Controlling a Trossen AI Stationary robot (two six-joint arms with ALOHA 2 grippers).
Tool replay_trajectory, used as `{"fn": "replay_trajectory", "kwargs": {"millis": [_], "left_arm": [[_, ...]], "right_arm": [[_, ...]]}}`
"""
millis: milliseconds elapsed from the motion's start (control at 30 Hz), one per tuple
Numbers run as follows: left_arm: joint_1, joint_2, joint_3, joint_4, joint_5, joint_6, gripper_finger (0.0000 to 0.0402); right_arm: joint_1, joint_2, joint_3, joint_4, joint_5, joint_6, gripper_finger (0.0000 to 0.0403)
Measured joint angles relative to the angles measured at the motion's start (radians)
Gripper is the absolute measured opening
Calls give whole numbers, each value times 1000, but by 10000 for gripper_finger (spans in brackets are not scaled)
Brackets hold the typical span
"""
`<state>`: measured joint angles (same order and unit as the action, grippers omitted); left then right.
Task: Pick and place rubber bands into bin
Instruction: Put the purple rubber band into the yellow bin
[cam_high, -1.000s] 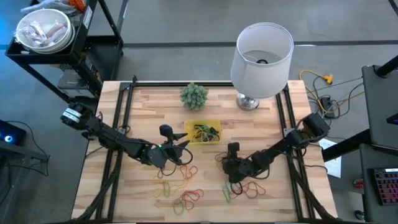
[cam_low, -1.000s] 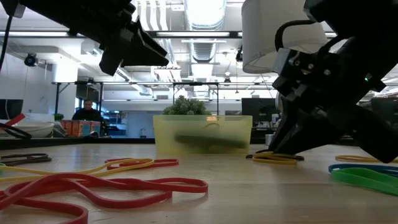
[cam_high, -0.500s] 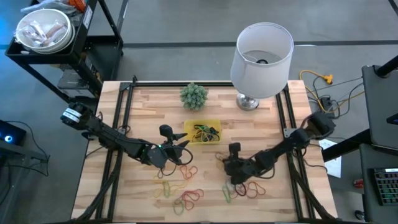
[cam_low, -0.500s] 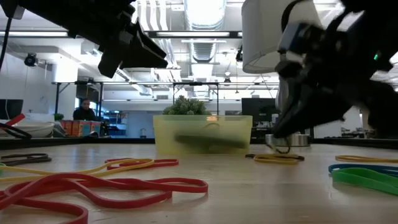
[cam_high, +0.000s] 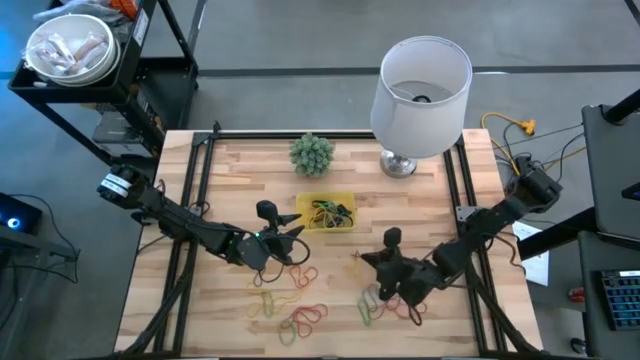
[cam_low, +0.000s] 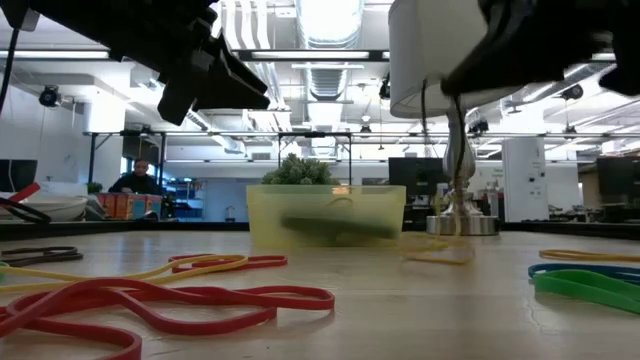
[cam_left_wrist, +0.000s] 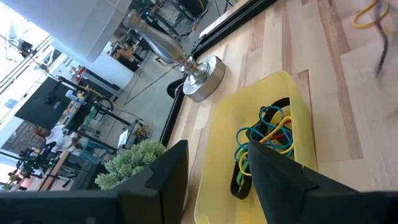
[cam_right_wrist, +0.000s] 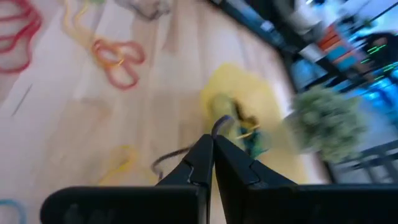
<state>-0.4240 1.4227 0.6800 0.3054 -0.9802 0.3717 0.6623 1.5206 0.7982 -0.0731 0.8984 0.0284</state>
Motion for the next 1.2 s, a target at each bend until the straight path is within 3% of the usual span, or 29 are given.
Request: {"fn": "replay_trajectory", "kwargs": {"millis": [233,500,867,1200], "left_arm": [[0,0,0,0,0,0,152],[0,0,0,1,0,0,152],[0,0,0,6,0,1,152],[0,0,-11,-1,-1,2,152]], "right_arm": [[54,-14,0,87,225,-128,8],[-4,27,0,128,224,-243,8],[-261,166,28,545,180,-708,8],[-359,174,64,572,153,-751,8]]}}
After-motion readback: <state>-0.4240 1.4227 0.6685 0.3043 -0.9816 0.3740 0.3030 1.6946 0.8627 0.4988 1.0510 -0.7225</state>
